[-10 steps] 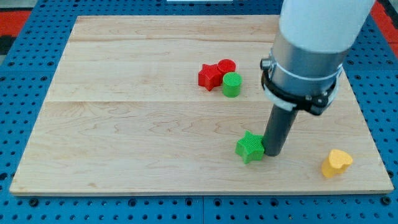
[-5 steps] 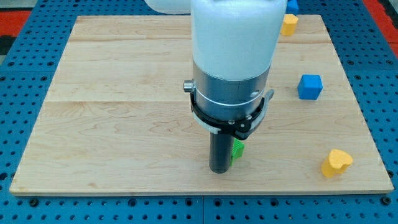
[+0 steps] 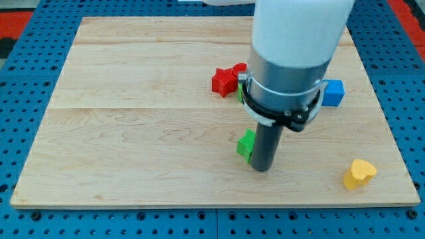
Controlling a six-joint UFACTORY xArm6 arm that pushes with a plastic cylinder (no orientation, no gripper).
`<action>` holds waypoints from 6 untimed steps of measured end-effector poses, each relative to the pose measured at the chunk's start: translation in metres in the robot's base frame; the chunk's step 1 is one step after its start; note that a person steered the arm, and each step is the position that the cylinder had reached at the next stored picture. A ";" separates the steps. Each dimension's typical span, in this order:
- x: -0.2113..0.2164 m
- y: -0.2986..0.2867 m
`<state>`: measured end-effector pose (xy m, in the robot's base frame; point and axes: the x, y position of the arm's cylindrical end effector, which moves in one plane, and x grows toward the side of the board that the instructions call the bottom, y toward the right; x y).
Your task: Move the green star closer to the red star
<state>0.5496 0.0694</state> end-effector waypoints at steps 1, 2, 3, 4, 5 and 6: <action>-0.025 0.000; -0.048 0.000; -0.048 -0.030; -0.048 -0.050; -0.048 -0.042; -0.057 -0.040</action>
<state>0.4925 0.0292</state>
